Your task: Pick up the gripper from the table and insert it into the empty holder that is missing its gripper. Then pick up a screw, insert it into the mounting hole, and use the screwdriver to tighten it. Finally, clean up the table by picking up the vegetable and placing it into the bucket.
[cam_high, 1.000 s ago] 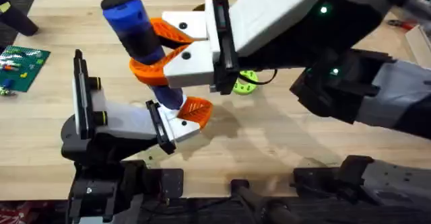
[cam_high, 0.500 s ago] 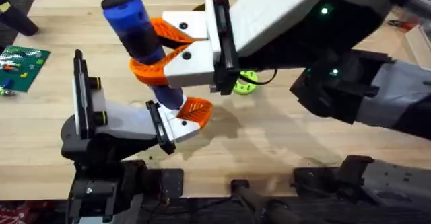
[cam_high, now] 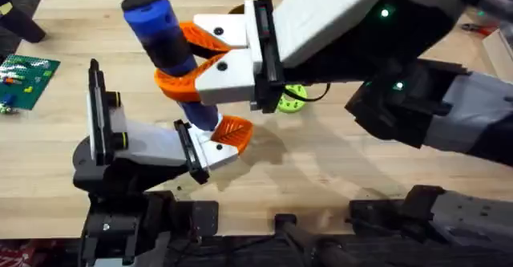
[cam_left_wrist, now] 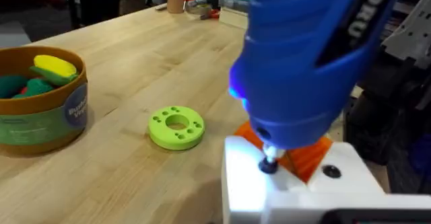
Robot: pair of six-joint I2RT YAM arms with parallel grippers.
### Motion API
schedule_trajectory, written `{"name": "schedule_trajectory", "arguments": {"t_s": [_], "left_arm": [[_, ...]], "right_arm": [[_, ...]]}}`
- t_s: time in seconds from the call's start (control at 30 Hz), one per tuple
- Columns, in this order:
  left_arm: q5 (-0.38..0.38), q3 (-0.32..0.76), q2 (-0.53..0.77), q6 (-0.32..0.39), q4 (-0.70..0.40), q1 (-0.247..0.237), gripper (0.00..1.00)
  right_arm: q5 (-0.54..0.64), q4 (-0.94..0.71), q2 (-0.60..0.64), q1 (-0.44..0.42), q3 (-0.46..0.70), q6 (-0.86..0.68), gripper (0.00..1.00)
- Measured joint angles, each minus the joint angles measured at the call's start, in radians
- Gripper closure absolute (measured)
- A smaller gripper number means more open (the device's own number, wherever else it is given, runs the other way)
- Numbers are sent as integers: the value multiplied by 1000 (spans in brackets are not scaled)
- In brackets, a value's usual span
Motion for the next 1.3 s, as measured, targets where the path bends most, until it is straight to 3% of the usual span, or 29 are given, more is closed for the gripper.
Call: {"name": "schedule_trajectory", "arguments": {"t_s": [1.3], "left_arm": [[-2,0,0,-5,0,0,994]], "right_arm": [[11,61,32,4,-7,9,947]]}}
